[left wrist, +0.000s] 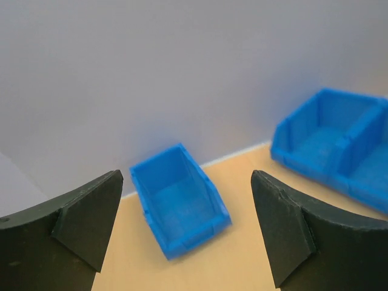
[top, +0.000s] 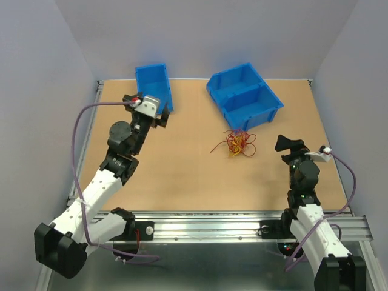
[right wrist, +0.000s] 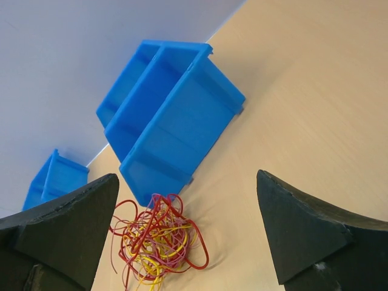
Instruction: Untangle the cables
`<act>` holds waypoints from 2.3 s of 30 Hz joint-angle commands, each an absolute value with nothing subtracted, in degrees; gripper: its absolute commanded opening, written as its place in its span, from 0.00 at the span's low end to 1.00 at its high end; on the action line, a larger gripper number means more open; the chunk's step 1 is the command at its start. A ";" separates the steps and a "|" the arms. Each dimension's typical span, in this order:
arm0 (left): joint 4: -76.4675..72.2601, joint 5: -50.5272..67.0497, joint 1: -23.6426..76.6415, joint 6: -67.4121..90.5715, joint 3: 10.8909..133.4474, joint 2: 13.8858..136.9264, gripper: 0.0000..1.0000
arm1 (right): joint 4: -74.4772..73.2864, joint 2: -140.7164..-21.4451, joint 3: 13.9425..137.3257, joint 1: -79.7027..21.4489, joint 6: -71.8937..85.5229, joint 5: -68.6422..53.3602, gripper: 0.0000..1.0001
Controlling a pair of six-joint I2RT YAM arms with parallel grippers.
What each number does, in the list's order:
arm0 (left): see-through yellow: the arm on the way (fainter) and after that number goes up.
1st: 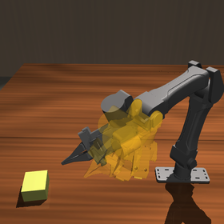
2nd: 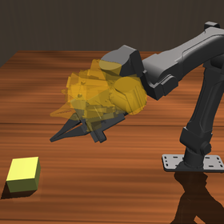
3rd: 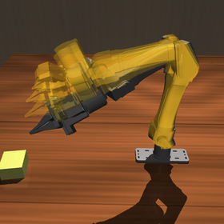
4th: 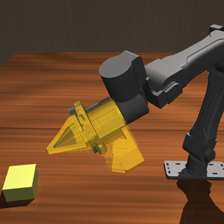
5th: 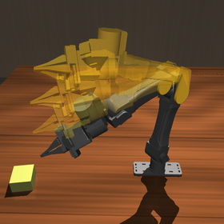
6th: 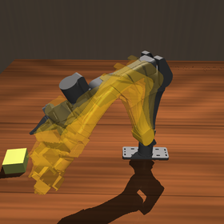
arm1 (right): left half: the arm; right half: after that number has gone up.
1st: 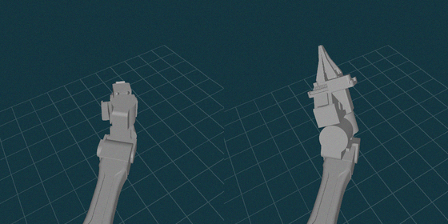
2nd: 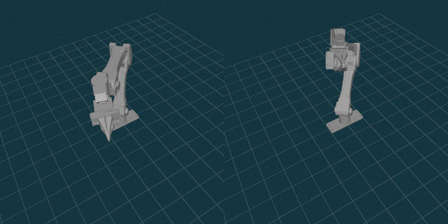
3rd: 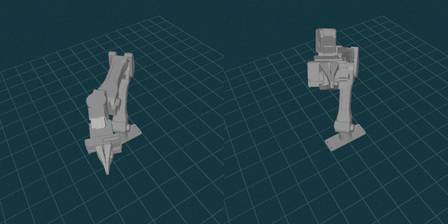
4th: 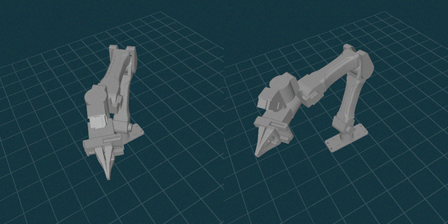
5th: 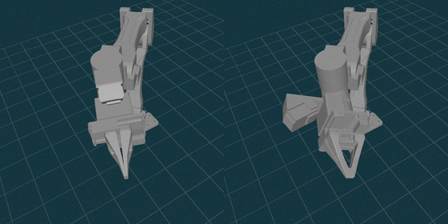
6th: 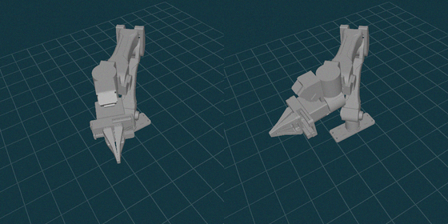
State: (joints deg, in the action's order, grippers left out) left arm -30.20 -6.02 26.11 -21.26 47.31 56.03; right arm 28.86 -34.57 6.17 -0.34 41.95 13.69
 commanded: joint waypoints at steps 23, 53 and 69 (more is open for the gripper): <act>-25.14 25.22 26.10 -26.01 29.00 53.52 0.99 | 28.65 -69.51 28.91 -12.21 27.33 -15.12 0.89; -29.27 20.12 26.54 -21.00 28.90 37.44 0.99 | 8.09 -79.44 62.59 -40.52 9.58 -8.09 0.01; -36.38 21.80 27.33 -11.78 44.38 67.84 0.89 | 5.89 -75.15 52.91 -40.43 10.63 11.93 0.76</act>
State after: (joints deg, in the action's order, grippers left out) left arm -28.29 21.98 26.65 -14.20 43.64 65.71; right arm 4.80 -75.57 54.57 -40.51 11.07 2.11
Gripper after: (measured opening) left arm 0.893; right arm 0.757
